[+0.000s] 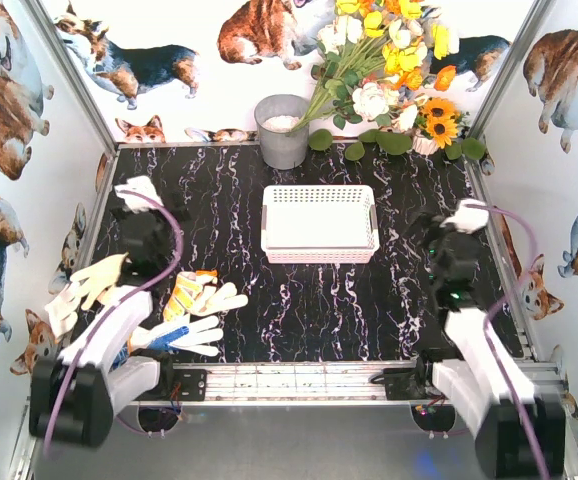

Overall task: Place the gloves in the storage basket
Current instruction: Pick up the glove from the center of the board, then place the glove at the center of the board, then adjust the glove at the center of the board.

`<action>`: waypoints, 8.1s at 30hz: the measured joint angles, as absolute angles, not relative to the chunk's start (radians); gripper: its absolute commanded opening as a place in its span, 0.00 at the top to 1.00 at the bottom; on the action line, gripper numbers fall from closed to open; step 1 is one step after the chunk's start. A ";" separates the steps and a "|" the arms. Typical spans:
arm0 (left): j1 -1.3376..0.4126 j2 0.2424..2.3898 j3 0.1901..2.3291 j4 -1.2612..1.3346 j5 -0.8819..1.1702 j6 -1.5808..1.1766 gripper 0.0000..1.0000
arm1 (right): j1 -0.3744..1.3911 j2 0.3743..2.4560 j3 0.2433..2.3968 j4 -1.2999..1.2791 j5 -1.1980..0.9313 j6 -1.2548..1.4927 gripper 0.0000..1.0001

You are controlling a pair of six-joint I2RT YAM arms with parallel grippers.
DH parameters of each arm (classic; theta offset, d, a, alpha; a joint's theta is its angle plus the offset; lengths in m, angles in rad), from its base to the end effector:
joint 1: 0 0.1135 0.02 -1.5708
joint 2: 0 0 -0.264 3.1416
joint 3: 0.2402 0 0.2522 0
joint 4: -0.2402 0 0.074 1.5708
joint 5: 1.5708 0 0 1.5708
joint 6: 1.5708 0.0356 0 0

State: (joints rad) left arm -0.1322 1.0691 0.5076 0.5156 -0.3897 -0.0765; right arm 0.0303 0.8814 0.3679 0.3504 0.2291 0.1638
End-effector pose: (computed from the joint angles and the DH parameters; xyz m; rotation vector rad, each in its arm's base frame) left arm 0.2388 -0.0181 0.2604 -0.2549 1.5952 0.1537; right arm 0.2023 -0.0020 0.2315 0.2826 1.7067 -0.0555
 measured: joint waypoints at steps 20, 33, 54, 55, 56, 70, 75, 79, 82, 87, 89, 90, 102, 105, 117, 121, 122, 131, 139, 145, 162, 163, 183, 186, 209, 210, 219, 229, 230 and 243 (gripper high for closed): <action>-0.133 0.817 0.663 -0.647 -0.219 -0.548 0.28 | 0.434 0.766 0.831 -0.643 -0.094 0.525 0.04; -0.134 0.968 0.546 -0.526 -0.202 -0.641 0.51 | 0.638 0.826 0.799 -0.654 -0.112 0.631 0.04; -0.134 0.842 0.763 -0.605 -0.220 -0.600 1.00 | 0.660 0.853 0.840 -0.667 -0.176 0.657 0.03; -0.133 0.837 0.800 -0.612 -0.186 -0.574 1.00 | 0.661 0.862 0.847 -0.659 -0.191 0.658 0.03; -0.134 0.834 0.832 -0.618 -0.148 -0.551 1.00 | 0.661 0.870 0.850 -0.647 -0.207 0.661 0.03; -0.332 0.908 1.084 -0.716 0.624 -0.245 1.00 | 0.667 0.910 0.873 -0.472 -0.416 0.597 0.00; -0.441 0.930 1.087 -0.743 0.759 -0.210 1.00 | 0.667 0.895 0.896 -0.413 -0.456 0.452 0.00; -0.526 0.956 1.095 -0.747 0.805 -0.208 1.00 | 0.667 0.867 0.858 -0.312 -0.488 0.357 0.00; -0.573 0.972 1.122 -0.746 0.823 -0.212 1.00 | 0.668 0.863 0.815 -0.245 -0.539 0.318 0.00; -0.607 0.982 1.166 -0.744 0.833 -0.223 1.00 | 0.688 0.882 0.789 -0.194 -0.627 0.301 0.00; -0.616 0.987 1.169 -0.743 0.833 -0.228 1.00 | 0.703 0.889 0.789 -0.178 -0.654 0.296 0.00; -0.622 0.991 1.169 -0.742 0.833 -0.229 1.00 | 0.711 0.893 0.789 -0.175 -0.662 0.295 0.00; -0.645 1.014 1.169 -0.746 0.744 -0.225 1.00 | 0.731 0.898 0.789 -0.176 -0.696 0.339 0.00; -0.645 1.029 1.169 -0.748 0.710 -0.220 1.00 | 0.746 0.878 0.789 -0.176 -0.691 0.347 0.00; -0.645 1.044 1.169 -0.744 0.719 -0.218 1.00 | 0.803 0.904 0.731 -0.157 -0.609 0.366 0.00; -0.645 1.042 1.169 -0.748 0.722 -0.214 1.00 | 0.803 0.883 0.731 -0.160 -0.543 0.346 0.00; -0.645 1.040 1.169 -0.747 0.723 -0.215 1.00 | 0.803 0.877 0.731 -0.163 -0.532 0.341 0.00; -0.645 1.028 1.169 -0.723 0.766 -0.231 1.00 | 0.806 0.897 0.731 -0.177 -0.513 0.342 0.20; -0.645 1.028 1.143 -0.730 0.746 -0.223 0.91 | 0.810 0.967 0.731 -0.160 -0.552 0.402 1.00; -0.642 1.024 1.120 -0.757 0.543 -0.195 0.23 | 0.812 0.970 0.750 -0.313 -0.467 0.427 1.00; -0.446 1.013 1.018 -0.718 0.101 -0.161 0.00 | 0.812 1.225 1.205 -1.211 0.169 0.565 1.00; -0.430 1.009 1.006 -0.711 0.088 -0.160 0.00 | 0.812 1.240 1.227 -1.238 0.200 0.570 1.00; -0.367 0.910 0.894 -0.631 0.132 -0.208 0.09 | 1.048 1.422 1.129 -1.179 0.083 0.720 0.26; -0.395 0.908 0.833 -0.567 0.224 -0.301 0.13 | 1.013 1.350 1.114 -1.151 0.072 0.730 0.29; -1.075 1.427 0.415 0.303 0.264 -1.152 0.52 | 0.874 1.163 0.553 -0.687 -0.197 0.975 0.54; -1.075 1.446 0.430 0.310 0.270 -1.152 0.53 | 0.874 1.161 0.538 -0.664 -0.202 0.982 0.54; -1.077 1.568 0.467 0.421 0.313 -1.181 0.67 | 0.869 1.159 0.476 -0.541 -0.239 1.028 0.66; -1.079 1.589 0.473 0.403 0.308 -1.184 0.93 | 0.868 1.118 0.432 -0.469 -0.260 1.057 1.00; -1.079 1.576 0.478 0.377 0.299 -1.176 0.93 | 0.868 1.097 0.435 -0.478 -0.257 1.055 1.00; -1.037 1.196 0.740 -0.089 0.066 -0.973 0.97 | 0.861 0.952 0.823 -0.690 -0.085 0.934 1.00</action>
